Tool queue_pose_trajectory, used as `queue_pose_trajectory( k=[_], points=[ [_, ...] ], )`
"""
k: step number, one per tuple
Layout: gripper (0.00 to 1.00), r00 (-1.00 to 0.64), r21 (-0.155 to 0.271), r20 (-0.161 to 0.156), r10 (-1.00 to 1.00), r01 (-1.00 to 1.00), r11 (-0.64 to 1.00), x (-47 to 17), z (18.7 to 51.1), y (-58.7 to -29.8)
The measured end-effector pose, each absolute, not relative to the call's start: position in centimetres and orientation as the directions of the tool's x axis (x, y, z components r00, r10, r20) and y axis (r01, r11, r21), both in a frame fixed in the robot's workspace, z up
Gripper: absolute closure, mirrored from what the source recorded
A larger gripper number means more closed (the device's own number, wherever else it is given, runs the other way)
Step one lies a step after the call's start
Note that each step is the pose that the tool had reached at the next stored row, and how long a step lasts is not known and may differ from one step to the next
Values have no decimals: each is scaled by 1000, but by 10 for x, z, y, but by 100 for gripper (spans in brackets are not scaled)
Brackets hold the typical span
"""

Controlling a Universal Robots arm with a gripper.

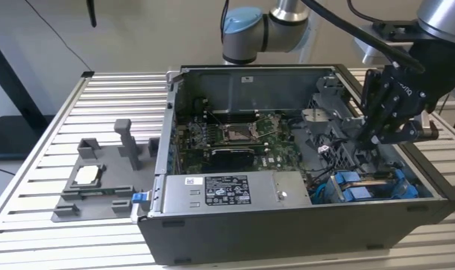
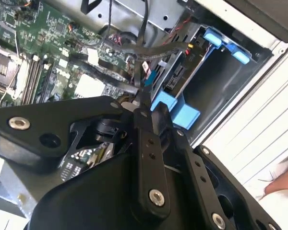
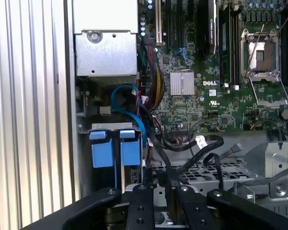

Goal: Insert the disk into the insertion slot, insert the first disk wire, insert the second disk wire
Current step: 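Insert the second disk wire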

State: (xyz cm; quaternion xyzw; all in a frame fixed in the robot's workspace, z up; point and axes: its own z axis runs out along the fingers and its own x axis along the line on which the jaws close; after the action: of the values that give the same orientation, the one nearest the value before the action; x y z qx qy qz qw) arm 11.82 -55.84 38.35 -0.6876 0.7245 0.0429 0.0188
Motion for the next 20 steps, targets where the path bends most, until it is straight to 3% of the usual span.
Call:
queue_pose_trajectory(
  k=[7, 17, 20],
  points=[
    [75, -27, 9, -87, -996, -1000, 26, 114, 377, -555],
    [75, 2, 2, -87, -996, -1000, -3, 105, 375, -555],
    [84, 2, 2, -87, -996, -1000, -2, 105, 374, -555]
  ],
)
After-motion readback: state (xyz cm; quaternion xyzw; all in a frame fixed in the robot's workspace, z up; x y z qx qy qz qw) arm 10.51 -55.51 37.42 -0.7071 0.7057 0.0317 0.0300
